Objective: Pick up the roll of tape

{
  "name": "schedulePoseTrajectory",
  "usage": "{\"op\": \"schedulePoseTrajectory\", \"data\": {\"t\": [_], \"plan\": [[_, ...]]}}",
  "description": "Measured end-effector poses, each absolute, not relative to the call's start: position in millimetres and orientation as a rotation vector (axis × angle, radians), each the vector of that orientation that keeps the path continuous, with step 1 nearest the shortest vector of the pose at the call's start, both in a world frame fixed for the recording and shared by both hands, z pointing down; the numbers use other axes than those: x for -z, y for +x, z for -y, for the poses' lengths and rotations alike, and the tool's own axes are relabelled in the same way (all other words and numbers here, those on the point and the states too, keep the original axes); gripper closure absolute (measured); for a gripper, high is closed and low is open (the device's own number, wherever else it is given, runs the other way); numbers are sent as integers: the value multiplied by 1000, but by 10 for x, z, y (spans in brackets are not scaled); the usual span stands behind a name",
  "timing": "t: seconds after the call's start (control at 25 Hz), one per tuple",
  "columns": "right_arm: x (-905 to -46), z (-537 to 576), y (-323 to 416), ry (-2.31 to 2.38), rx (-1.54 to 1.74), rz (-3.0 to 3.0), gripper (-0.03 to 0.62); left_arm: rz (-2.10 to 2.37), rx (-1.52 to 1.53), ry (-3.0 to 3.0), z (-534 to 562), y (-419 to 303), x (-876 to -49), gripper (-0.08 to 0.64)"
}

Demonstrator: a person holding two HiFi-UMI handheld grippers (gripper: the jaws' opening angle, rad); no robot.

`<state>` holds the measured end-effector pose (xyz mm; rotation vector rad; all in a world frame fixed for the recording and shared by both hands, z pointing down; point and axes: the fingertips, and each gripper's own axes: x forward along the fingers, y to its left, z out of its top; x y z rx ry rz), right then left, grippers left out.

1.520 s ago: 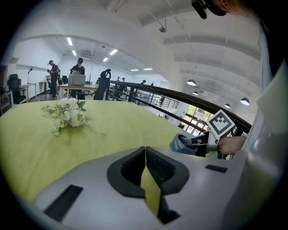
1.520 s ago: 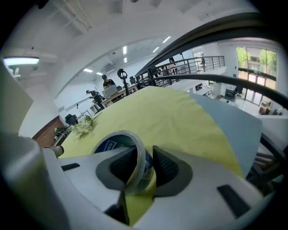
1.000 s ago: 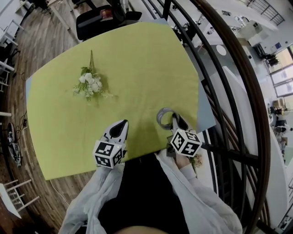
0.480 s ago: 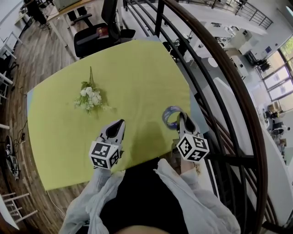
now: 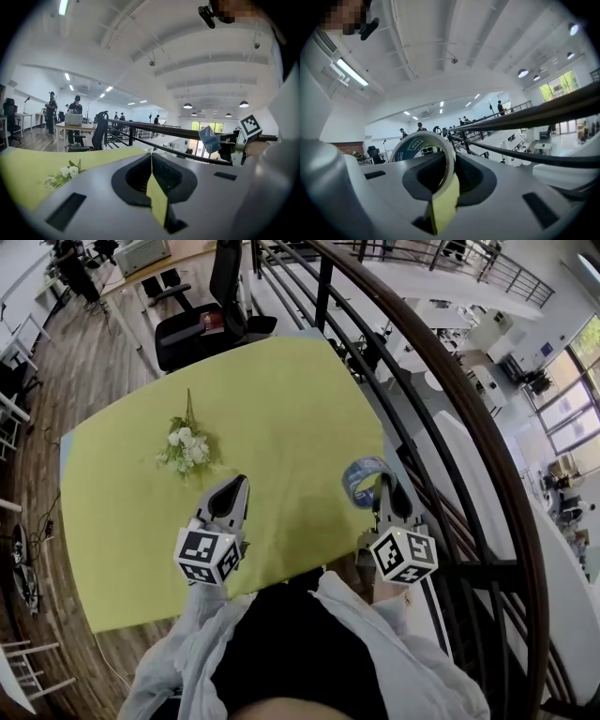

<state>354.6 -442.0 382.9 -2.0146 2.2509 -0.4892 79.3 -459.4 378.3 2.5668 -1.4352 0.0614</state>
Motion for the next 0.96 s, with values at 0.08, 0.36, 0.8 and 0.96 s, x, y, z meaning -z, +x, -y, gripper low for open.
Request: {"op": "schedulePoseTrajectory", "data": {"t": [0.08, 0.36, 0.8, 0.96], "plan": [[-3814, 4373, 3543, -2017, 485, -2248, 523, 1443, -63, 2560, 4574, 792, -3791, 543], [-3871, 4331, 3551, -2047, 481, -2269, 525, 1443, -79, 2552, 4553, 810, -3843, 543], [-3982, 4358, 3488, -2047, 537, -2261, 525, 1431, -107, 2545, 4600, 771, -3921, 543], [-4006, 4362, 3488, -2051, 544, -2258, 525, 1418, -109, 2548, 4597, 789, -3941, 543]]}}
